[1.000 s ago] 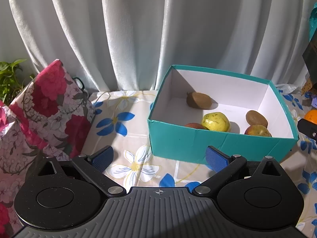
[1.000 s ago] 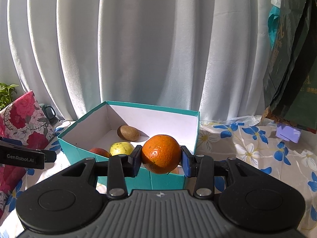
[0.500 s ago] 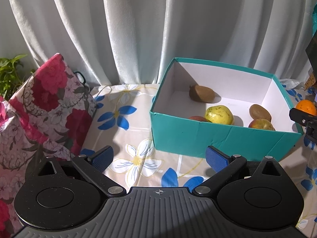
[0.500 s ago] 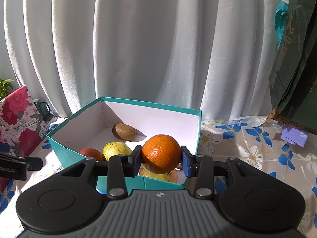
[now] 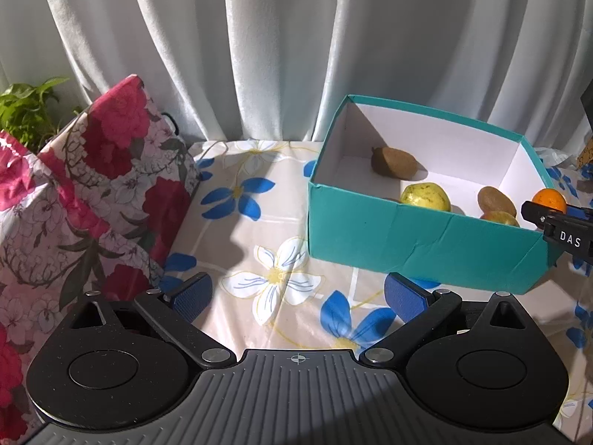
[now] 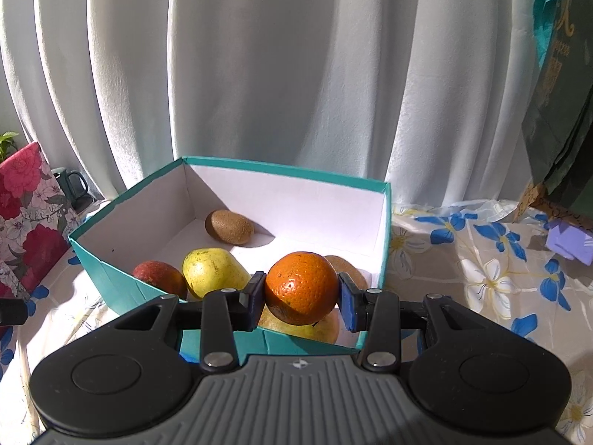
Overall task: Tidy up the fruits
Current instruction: 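Lower the orange into the teal box and open the right gripper, then move the left gripper to the small red fruit on the table while the right withdraws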
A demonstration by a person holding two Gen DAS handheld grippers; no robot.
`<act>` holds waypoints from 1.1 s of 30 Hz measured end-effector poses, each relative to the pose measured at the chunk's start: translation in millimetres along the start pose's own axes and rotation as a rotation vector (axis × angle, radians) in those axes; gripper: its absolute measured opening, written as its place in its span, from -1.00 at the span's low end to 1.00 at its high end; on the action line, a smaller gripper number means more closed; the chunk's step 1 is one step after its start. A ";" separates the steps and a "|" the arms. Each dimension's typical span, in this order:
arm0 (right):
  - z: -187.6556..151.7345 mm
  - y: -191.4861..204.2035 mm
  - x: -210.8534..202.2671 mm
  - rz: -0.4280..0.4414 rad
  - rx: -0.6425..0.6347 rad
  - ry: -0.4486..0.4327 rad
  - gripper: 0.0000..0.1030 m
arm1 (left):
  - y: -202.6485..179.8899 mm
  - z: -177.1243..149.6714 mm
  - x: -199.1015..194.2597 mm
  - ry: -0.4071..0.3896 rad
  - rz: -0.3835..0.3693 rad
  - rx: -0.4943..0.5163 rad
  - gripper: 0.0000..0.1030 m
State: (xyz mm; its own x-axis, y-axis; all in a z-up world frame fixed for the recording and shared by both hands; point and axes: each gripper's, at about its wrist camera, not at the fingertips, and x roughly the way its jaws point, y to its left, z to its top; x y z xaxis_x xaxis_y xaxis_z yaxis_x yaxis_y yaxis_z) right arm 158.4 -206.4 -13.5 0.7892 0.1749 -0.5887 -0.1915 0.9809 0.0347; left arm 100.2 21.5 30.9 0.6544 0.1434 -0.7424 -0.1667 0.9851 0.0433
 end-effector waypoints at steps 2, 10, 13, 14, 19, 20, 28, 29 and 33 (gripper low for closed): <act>-0.9 2.0 5.7 0.008 0.001 0.012 -0.23 | 1.2 -2.5 -0.4 0.007 -0.001 -0.001 0.97; 1.1 10.2 17.3 0.022 -0.015 0.020 -0.22 | 0.5 -9.1 -0.1 0.026 -0.006 0.007 0.97; 1.6 10.6 19.0 0.020 -0.018 0.017 -0.18 | -0.3 -9.7 -1.1 0.024 -0.008 0.014 0.97; 1.8 10.6 18.6 0.019 -0.016 0.016 -0.13 | -0.5 -9.9 -1.6 0.024 -0.011 0.017 0.97; 4.8 8.6 -0.2 -0.006 -0.003 -0.054 0.49 | -1.7 -11.7 -2.8 0.023 -0.028 0.032 0.97; 5.9 7.0 -7.2 -0.010 0.001 -0.072 0.49 | -2.1 -12.6 -2.8 0.023 -0.036 0.036 0.97; -4.0 -9.9 -80.9 -0.048 0.037 -0.160 0.63 | -15.0 -24.5 -6.0 0.021 -0.105 0.087 0.97; -8.1 -11.6 -89.8 -0.054 0.046 -0.164 0.64 | -17.8 -27.2 -6.0 0.024 -0.124 0.096 0.97; -27.3 -13.6 -119.8 -0.053 0.093 -0.157 0.69 | -26.2 -40.0 -7.5 0.016 -0.196 0.130 0.97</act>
State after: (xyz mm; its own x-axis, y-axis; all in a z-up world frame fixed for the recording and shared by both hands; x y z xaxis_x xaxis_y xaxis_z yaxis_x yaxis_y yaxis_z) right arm 50.6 -243.1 34.5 0.8793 0.1272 -0.4590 -0.0986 0.9914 0.0858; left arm 70.2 -9.2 8.6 0.6531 -0.0525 -0.7554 0.0599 0.9980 -0.0177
